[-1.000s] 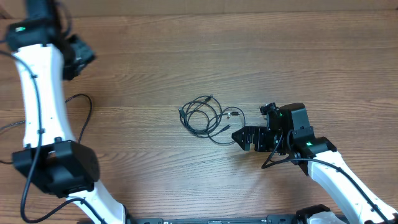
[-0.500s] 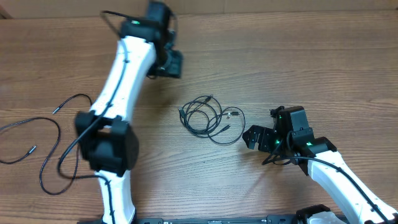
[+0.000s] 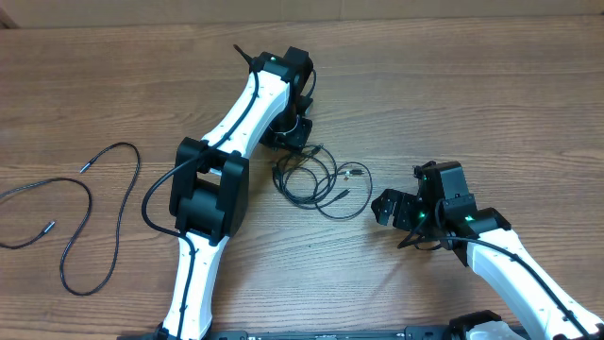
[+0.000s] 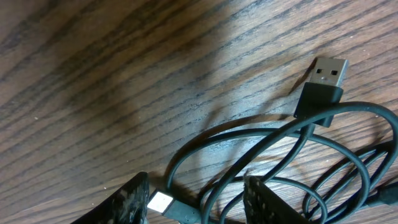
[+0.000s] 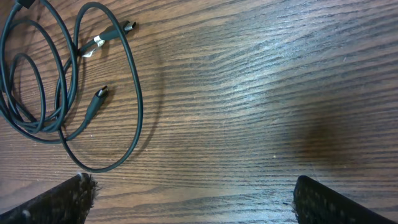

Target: Untangle cables

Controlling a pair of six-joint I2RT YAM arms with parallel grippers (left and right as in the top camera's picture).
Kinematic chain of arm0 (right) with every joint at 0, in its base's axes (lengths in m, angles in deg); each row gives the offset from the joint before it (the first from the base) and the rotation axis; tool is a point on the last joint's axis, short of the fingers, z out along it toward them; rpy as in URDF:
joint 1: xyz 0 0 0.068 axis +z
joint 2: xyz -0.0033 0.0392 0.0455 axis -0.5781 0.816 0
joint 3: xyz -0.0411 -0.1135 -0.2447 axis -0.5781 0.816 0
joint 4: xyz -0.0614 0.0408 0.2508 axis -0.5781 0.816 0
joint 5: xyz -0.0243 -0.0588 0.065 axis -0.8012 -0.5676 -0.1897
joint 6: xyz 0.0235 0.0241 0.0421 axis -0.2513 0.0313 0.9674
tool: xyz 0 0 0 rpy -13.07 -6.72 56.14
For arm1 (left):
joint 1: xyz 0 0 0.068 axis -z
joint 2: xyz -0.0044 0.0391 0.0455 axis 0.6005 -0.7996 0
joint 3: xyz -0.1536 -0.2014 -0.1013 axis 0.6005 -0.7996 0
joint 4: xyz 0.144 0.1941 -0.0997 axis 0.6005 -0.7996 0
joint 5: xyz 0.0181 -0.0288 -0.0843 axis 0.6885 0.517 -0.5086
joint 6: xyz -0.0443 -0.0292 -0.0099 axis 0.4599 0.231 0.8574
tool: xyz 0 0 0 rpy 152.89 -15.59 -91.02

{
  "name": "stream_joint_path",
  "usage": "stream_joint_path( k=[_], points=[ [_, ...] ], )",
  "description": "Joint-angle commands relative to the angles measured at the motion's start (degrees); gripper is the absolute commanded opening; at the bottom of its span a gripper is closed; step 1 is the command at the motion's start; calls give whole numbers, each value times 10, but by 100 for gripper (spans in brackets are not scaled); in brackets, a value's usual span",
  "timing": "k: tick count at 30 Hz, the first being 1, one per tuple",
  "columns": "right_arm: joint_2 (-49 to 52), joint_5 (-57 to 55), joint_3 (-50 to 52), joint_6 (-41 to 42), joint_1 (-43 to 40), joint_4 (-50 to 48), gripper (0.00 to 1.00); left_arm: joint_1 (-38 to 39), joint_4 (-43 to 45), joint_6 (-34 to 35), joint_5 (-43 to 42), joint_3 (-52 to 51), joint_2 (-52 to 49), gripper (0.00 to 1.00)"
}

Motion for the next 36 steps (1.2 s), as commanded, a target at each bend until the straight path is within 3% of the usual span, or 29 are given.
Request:
stream_joint_path(
  k=[1,10,12,14,22,30,36],
  points=[
    [0,-9,-6,2,2,-3,100,4,-5,-11,-25,-3,-13,48],
    [0,-9,-6,2,2,-3,100,5,5,-11,-34,-42,-14,40],
    [0,-8,-6,2,2,-3,100,5,7,-11,-34,-48,-14,28],
    [0,-8,-6,2,2,-3,100,5,7,-11,-34,-47,-13,4],
    [0,-8,-6,2,2,-4,100,5,-58,-11,-34,42,-3,4],
    [0,-8,-6,2,2,-5,100,5,-158,-11,-45,273,22,4],
    [0,-8,-6,2,2,-2,100,5,-218,56,-38,334,22,4]
  ],
)
